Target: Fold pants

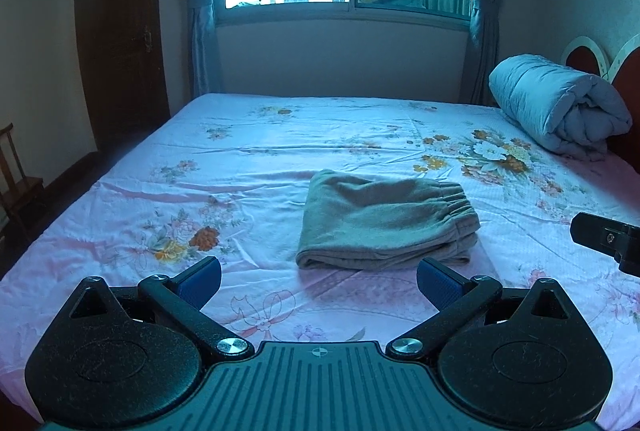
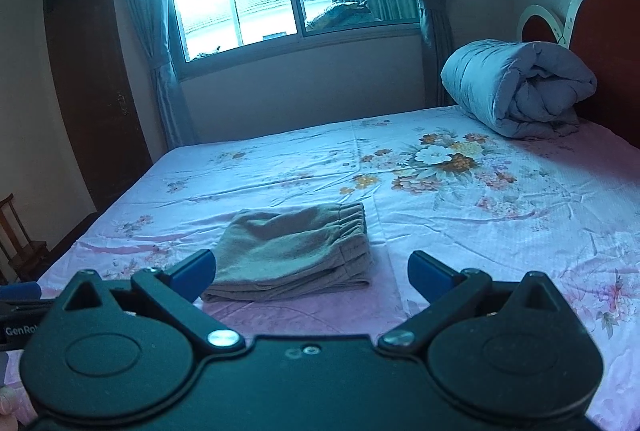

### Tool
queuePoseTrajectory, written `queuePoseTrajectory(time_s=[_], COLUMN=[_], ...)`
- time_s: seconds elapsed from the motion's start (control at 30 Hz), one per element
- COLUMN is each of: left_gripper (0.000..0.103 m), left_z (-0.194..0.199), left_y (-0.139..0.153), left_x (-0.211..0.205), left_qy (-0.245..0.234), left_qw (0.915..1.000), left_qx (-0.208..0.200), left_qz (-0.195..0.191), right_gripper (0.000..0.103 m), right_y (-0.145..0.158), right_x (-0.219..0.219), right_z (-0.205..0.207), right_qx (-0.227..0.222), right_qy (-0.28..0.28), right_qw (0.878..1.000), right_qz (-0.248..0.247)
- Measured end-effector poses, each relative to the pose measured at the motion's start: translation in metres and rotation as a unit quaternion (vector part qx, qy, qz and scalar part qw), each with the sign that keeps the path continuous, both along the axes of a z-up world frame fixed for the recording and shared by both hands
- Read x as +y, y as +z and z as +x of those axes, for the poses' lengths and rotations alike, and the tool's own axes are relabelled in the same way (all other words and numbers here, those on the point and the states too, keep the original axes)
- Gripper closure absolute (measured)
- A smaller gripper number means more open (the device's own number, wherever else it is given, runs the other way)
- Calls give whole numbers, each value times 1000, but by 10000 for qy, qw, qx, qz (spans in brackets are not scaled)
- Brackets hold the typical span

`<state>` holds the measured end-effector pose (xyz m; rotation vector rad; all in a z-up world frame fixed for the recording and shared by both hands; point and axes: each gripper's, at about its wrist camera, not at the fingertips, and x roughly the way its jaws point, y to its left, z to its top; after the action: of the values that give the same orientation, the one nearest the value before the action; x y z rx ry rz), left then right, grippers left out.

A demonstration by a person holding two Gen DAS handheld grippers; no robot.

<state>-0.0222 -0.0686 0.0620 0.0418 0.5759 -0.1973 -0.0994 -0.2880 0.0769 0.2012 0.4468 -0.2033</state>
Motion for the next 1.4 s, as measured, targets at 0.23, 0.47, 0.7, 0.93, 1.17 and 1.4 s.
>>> queuePoseTrajectory(time_s=[0.23, 0.47, 0.7, 0.93, 1.17, 1.4], left_gripper=[0, 0, 0, 0, 0, 0], left_z=[5, 9, 10, 15, 19, 24], left_y=[-3, -5, -5, -5, -6, -6], left_x=[-4, -8, -12, -17, -20, -25], left_qy=[-4, -48, -108, -133, -162, -225], left_qw=[10000, 10000, 9999, 9999, 9998, 9997], left_qx=[41, 73, 25, 72, 94, 106], left_qz=[7, 18, 30, 27, 32, 11], right_gripper=[6, 6, 6, 6, 6, 6], right_y=[-3, -5, -7, -8, -8, -8], right_x=[-3, -5, -8, -9, -10, -10], right_z=[3, 4, 8, 9, 14, 16], right_qx=[33, 58, 77, 83, 101, 104], right_qy=[48, 52, 48, 52, 41, 40], right_qw=[9999, 9999, 9998, 9998, 9998, 9997], right_qz=[113, 151, 182, 190, 184, 203])
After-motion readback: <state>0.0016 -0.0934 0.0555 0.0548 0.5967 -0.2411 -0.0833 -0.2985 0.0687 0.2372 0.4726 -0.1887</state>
